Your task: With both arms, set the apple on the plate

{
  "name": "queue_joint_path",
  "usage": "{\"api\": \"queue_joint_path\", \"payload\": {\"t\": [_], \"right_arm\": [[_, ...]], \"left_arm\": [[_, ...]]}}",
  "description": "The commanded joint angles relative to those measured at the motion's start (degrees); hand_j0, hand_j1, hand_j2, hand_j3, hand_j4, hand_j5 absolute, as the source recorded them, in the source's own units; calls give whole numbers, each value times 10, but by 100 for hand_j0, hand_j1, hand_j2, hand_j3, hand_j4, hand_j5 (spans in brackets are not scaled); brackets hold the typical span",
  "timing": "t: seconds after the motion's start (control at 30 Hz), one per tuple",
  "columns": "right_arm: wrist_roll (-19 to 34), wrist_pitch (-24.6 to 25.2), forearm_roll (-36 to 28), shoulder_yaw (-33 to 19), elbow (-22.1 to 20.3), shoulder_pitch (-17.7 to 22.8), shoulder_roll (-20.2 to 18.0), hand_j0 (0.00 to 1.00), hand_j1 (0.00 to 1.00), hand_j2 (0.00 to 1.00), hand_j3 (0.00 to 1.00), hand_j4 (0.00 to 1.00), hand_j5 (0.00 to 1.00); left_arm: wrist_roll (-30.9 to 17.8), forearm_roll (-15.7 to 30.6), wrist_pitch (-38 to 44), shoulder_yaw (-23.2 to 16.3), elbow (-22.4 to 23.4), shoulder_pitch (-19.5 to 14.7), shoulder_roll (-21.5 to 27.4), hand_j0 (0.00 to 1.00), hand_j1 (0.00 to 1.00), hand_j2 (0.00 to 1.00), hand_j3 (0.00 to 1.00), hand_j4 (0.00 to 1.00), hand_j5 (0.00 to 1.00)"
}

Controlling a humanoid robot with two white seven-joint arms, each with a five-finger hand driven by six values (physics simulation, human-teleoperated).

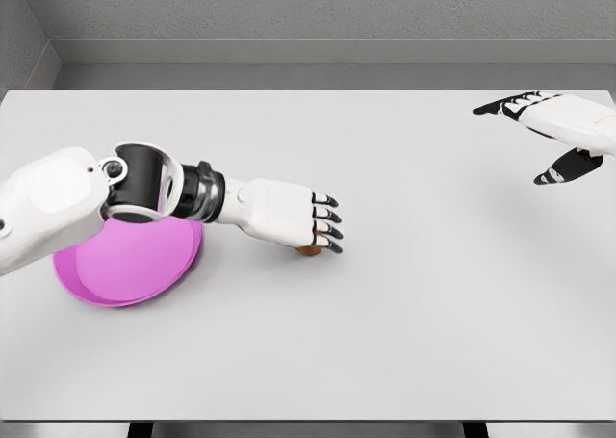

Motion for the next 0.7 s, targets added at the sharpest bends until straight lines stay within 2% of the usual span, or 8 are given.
{"api": "queue_joint_path", "payload": {"t": [0.0, 0.13, 0.43, 0.67], "right_arm": [[0, 0, -1, 0, 0, 0, 0, 100, 100, 100, 100, 100, 100], [0, 0, -1, 0, 0, 1, 1, 100, 100, 100, 100, 100, 100], [0, 0, -1, 0, 0, 1, 0, 100, 100, 100, 100, 100, 100], [0, 0, -1, 0, 0, 1, -1, 100, 100, 100, 100, 100, 100]], "left_arm": [[0, -4, 1, -4, 0, 0, 0, 100, 100, 100, 100, 100, 100], [0, -4, 1, -5, 0, -1, -1, 100, 100, 100, 100, 100, 100], [0, -63, 1, -12, 10, -1, -20, 100, 100, 100, 100, 100, 100], [0, -69, 1, -20, 11, -2, -25, 100, 100, 100, 100, 100, 100]]}}
